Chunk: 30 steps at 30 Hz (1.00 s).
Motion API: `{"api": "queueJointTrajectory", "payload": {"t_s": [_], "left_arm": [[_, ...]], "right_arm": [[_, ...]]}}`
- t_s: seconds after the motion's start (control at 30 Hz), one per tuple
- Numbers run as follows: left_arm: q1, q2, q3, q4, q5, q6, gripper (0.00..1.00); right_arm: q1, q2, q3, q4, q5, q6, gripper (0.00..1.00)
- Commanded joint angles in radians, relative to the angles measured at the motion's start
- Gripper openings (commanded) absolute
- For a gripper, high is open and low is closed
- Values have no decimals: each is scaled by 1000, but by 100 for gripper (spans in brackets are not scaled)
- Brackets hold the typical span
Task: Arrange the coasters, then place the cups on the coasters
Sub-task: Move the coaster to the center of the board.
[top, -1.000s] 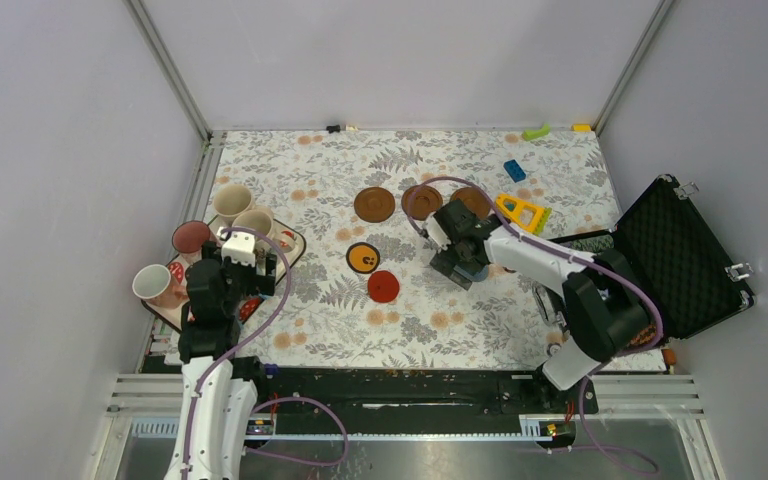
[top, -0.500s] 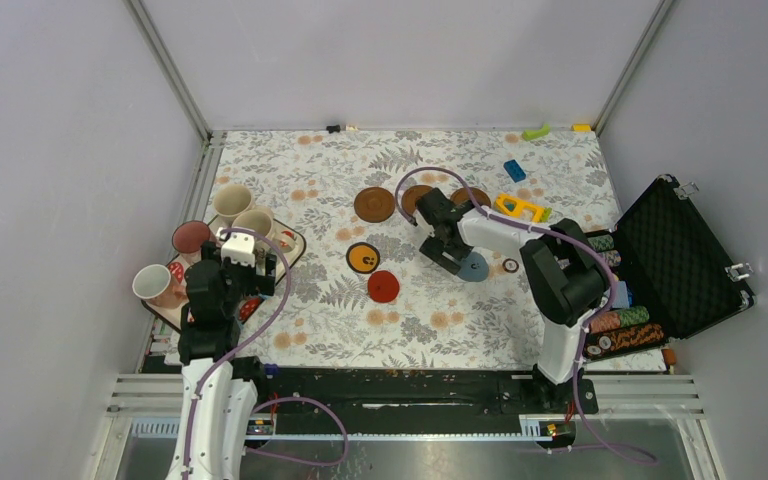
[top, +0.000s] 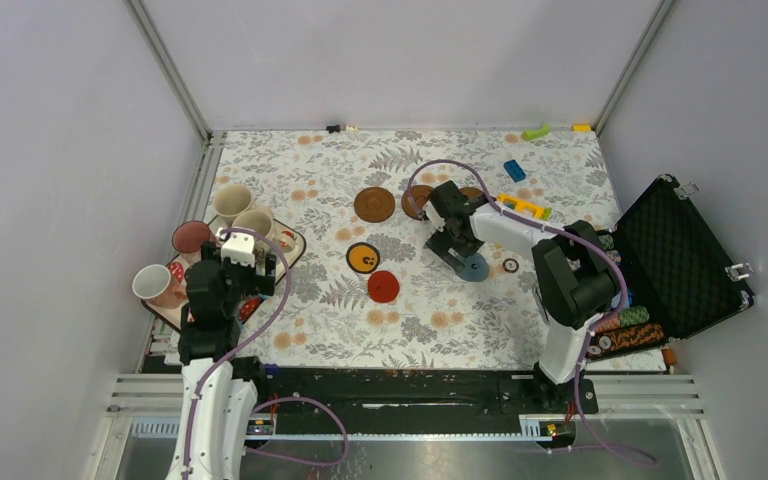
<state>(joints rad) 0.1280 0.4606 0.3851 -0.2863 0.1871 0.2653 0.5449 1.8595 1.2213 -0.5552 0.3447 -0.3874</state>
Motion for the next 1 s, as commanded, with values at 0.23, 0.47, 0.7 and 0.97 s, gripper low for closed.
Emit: {"api": "queueJointTrajectory", "payload": {"t_s": [0.23, 0.47, 0.7, 0.97], "left_arm": [[5, 9, 19, 49, -11, -3, 99], [5, 4, 20, 47, -13, -4, 99], [6, 5, 20, 47, -11, -4, 99], [5, 1, 20, 46, -8, -5, 99]], "right_arm": [[18, -24, 16, -117, -124, 52, 98], [52, -8, 17, -133, -91, 54, 98], [94, 37, 39, -145, -4, 60, 98], [101, 81, 86, -168, 57, 86, 95]]}}
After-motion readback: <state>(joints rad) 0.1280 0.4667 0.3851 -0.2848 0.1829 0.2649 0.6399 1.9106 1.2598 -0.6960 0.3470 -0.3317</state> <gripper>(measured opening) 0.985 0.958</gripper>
